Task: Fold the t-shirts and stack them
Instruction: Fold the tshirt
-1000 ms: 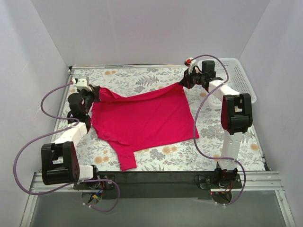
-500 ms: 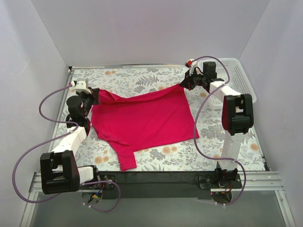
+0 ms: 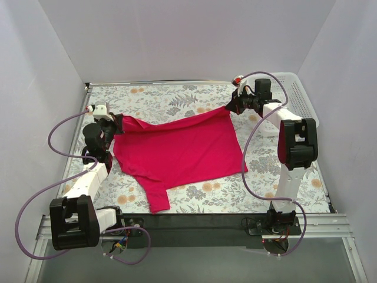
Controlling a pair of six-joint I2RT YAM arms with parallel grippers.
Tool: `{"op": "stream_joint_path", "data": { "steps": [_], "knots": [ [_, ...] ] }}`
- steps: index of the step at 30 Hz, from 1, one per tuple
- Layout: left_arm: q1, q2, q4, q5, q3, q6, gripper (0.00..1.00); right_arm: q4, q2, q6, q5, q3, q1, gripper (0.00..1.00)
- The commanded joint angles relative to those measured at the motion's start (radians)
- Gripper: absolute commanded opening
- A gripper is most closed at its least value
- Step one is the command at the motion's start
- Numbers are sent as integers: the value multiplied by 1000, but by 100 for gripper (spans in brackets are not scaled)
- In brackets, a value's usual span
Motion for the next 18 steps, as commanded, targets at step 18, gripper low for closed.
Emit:
{"op": "stream_joint_path", "data": {
  "steps": [18],
  "knots": [
    [5, -89, -53, -12, -30, 7, 0, 8, -87, -61, -33, -81, -18, 1]
  ]
}}
